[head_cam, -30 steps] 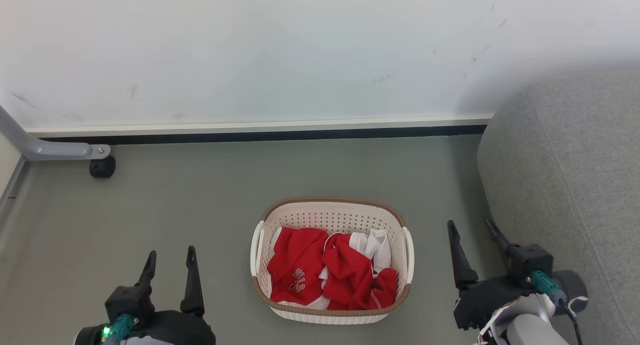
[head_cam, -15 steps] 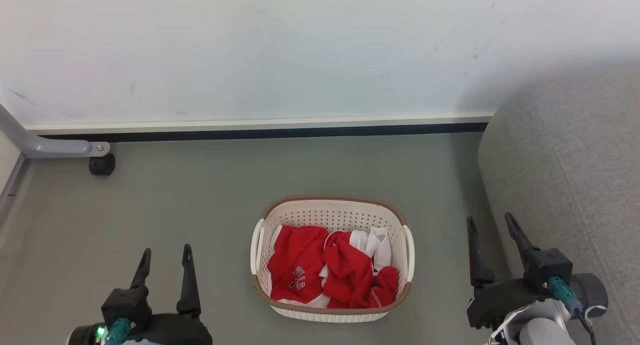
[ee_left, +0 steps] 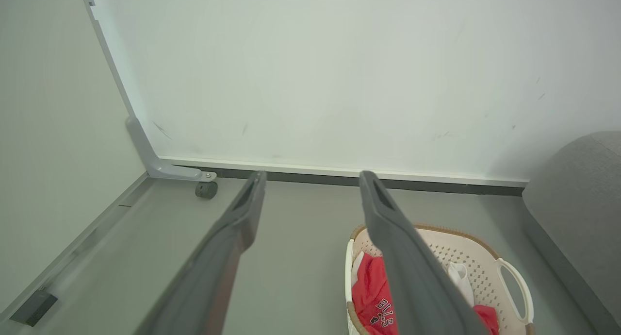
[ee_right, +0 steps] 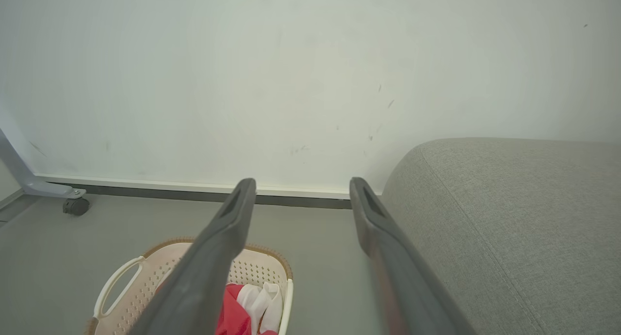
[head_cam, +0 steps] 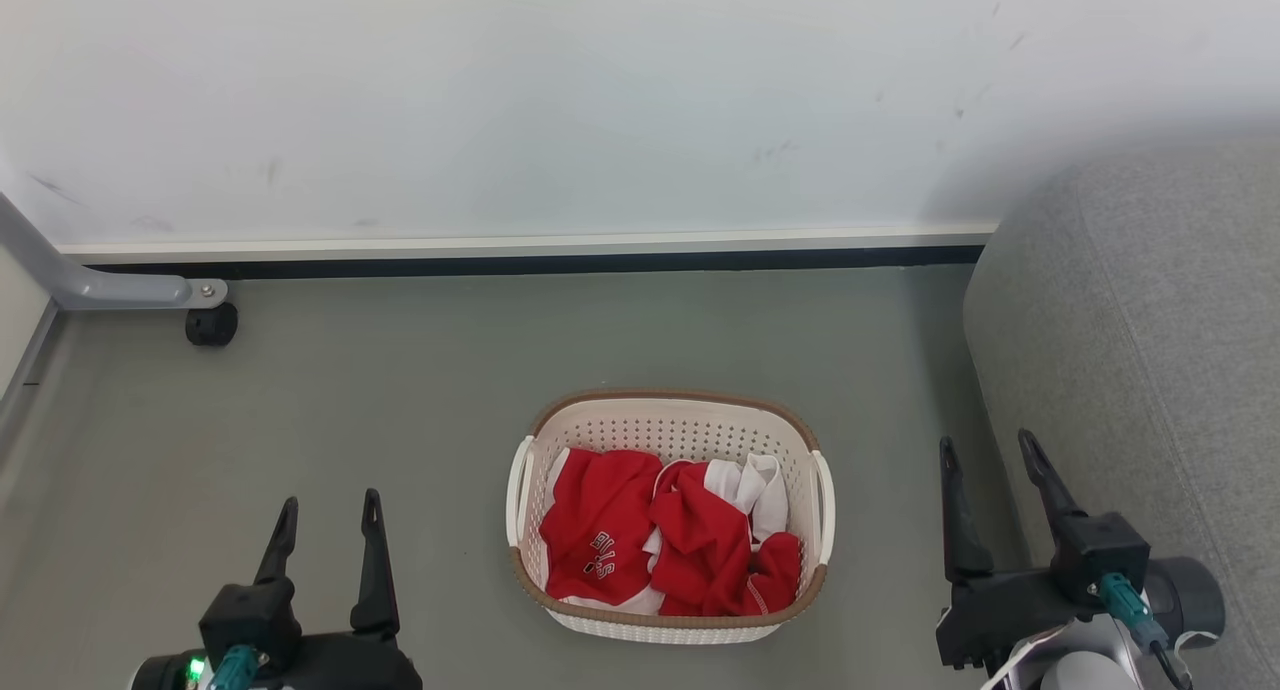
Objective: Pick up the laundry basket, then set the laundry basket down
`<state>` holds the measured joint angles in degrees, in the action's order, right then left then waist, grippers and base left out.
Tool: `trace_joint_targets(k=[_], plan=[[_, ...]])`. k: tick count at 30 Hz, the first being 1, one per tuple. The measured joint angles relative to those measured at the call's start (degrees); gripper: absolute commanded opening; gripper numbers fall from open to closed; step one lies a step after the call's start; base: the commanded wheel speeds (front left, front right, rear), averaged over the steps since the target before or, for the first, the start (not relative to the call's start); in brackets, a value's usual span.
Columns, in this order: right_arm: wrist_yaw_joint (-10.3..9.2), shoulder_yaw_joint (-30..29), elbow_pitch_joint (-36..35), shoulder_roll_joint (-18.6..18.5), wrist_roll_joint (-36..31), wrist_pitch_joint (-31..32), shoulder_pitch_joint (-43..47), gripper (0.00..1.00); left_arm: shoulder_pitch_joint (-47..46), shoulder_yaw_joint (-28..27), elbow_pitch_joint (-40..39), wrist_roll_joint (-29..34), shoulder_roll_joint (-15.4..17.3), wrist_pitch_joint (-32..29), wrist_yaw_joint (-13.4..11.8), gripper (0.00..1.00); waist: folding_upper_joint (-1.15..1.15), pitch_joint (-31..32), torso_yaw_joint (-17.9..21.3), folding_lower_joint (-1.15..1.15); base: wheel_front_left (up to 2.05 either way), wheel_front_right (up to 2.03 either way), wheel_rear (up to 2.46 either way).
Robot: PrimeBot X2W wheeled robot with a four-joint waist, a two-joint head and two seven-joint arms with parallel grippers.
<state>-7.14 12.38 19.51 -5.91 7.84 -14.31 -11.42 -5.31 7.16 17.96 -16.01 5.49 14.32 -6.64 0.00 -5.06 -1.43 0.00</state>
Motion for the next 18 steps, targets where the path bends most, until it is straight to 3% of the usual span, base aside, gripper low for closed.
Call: trace_joint_targets(k=[18], plan=[[0.00, -2.6, -0.9, 1.1, -3.1, 1.0, 1.9, 1.00, 0.9, -0.5, 0.1, 1.6, 0.3, 0.0, -0.4, 1.00, 0.00, 0.7, -0.2, 0.00, 0.00, 0.00, 0.00]])
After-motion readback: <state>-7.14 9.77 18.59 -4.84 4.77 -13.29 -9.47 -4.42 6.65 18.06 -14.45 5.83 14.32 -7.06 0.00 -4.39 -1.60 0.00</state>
